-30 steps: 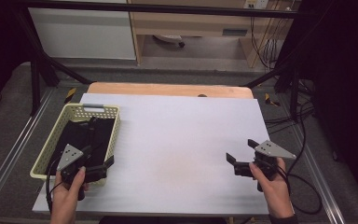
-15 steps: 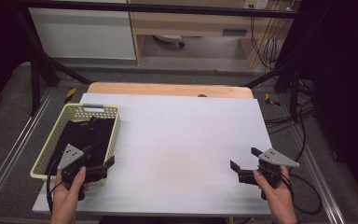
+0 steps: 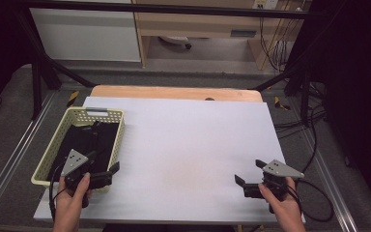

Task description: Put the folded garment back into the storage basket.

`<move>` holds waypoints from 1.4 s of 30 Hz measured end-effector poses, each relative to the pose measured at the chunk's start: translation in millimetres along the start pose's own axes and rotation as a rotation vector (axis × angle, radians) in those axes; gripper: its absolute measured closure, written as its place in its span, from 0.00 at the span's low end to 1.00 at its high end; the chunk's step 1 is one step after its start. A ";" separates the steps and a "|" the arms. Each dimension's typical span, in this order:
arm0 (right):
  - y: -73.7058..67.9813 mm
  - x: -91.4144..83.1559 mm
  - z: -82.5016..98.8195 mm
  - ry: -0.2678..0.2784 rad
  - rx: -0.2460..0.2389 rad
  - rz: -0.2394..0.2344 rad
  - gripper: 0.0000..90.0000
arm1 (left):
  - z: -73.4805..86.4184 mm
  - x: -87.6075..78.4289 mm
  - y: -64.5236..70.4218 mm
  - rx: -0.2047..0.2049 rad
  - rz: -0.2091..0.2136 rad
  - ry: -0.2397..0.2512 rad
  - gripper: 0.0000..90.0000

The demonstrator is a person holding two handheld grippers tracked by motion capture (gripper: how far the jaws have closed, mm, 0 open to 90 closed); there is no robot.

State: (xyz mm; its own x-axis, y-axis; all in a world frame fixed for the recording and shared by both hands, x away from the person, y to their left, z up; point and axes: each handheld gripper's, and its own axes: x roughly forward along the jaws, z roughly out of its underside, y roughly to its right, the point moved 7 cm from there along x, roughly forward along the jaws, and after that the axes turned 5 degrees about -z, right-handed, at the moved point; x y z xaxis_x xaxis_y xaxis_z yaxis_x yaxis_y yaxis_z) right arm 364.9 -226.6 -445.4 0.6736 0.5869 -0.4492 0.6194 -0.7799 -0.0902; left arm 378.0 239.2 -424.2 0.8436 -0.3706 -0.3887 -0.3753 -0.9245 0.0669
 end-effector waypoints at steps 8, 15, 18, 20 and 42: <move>-12.9 13.0 12.9 -0.052 -0.006 -0.050 0.03 | 0.3 0.2 3.6 0.008 0.003 -0.002 0.05; -18.1 21.3 16.6 -0.064 0.002 -0.079 0.03 | 0.6 1.1 3.6 0.006 0.005 -0.007 0.05; -19.6 24.9 17.6 -0.066 0.006 -0.088 0.03 | 0.9 1.9 5.4 0.006 0.011 -0.010 0.05; -20.6 27.7 17.7 -0.061 0.014 -0.092 0.03 | 1.6 2.6 6.4 0.007 0.013 -0.016 0.05; -20.0 66.1 0.2 0.001 -0.014 -0.071 0.04 | 2.2 3.5 13.2 0.007 0.027 -0.018 0.06</move>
State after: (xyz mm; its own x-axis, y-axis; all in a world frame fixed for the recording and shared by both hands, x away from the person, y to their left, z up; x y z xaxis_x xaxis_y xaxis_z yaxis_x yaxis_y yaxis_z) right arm 396.9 -172.3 -473.4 0.6282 0.6409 -0.4413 0.6712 -0.7331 -0.1092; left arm 375.1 226.0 -426.8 0.8262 -0.3936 -0.4031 -0.4006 -0.9135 0.0711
